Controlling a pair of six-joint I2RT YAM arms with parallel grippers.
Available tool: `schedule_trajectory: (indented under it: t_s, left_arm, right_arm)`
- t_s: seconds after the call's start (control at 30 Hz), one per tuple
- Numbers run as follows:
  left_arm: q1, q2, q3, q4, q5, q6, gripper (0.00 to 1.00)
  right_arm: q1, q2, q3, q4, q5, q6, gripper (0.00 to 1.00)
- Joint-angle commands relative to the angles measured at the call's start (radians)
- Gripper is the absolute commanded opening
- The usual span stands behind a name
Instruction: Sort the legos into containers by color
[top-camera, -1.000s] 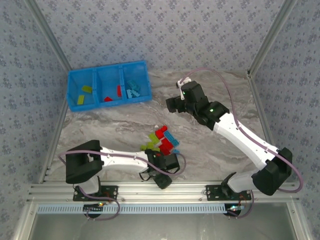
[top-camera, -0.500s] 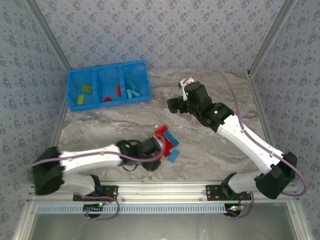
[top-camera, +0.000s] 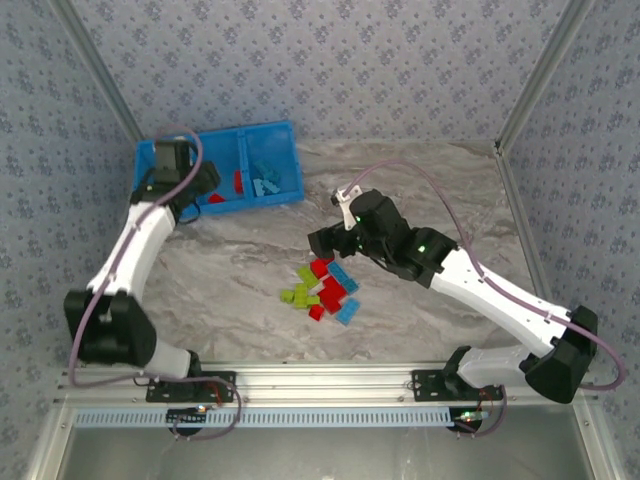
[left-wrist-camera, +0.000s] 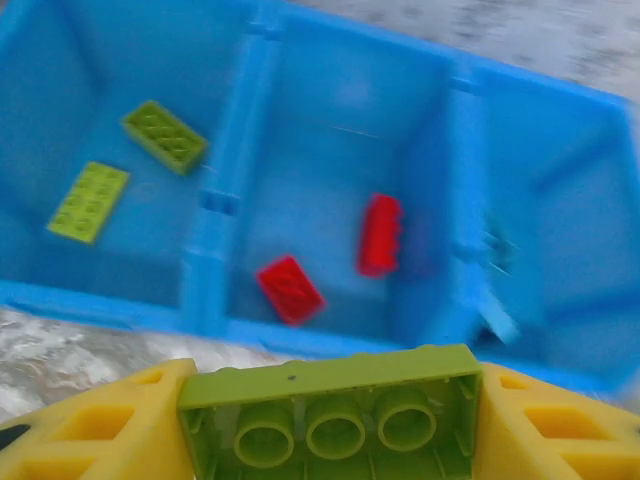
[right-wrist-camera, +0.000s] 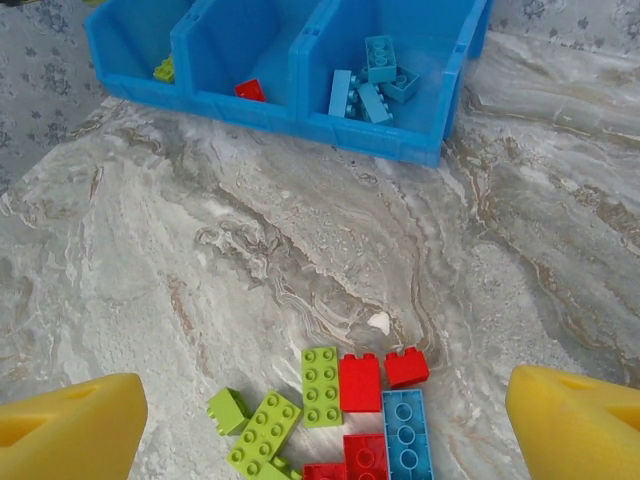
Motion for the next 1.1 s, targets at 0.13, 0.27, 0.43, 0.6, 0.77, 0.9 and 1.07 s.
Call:
schedule_trajectory:
  t_s: [0.13, 0.27, 0.43, 0.6, 0.77, 0.9, 1.07]
  left_arm:
    - [0.219, 0.353, 0.322, -0.042, 0.068, -0.101, 0.54]
    - [0.255, 0.463, 0.449, -0.109, 0.13, -0.081, 0.8]
    - [0.25, 0.344, 0.366, -0.076, 0.19, -0.1, 0.89]
    - [0.191, 0.093, 0.214, -0.071, 0.251, -0.093, 0.9]
    - [-0.032, -0.206, 0.003, -0.105, 0.237, 0.015, 0.91]
    - [-0.26, -0.412, -0.198, -0.111, 0.161, 0.048, 0.91]
    - [-0.475, -0.587, -0.393, -0.166, 0.085, 0.043, 0.91]
  right_arm:
    - [0.014, -0.002, -0.005, -0.046, 0.023, 0.027, 0.95]
    - [0.013, 0.013, -0.006, -0.04, 0.03, 0.028, 0.96]
    - [0.005, 0.058, -0.006, -0.027, 0.049, 0.056, 0.96]
    - [-0.008, 0.117, -0.048, -0.014, 0.023, 0.079, 0.96]
    - [-0.049, 0.222, -0.049, -0.026, -0.02, 0.1, 0.94]
    - [-0.061, 0.303, -0.043, -0.027, -0.048, 0.09, 0.83]
    - [-0.03, 0.421, -0.024, -0.038, -0.078, 0.102, 0.67]
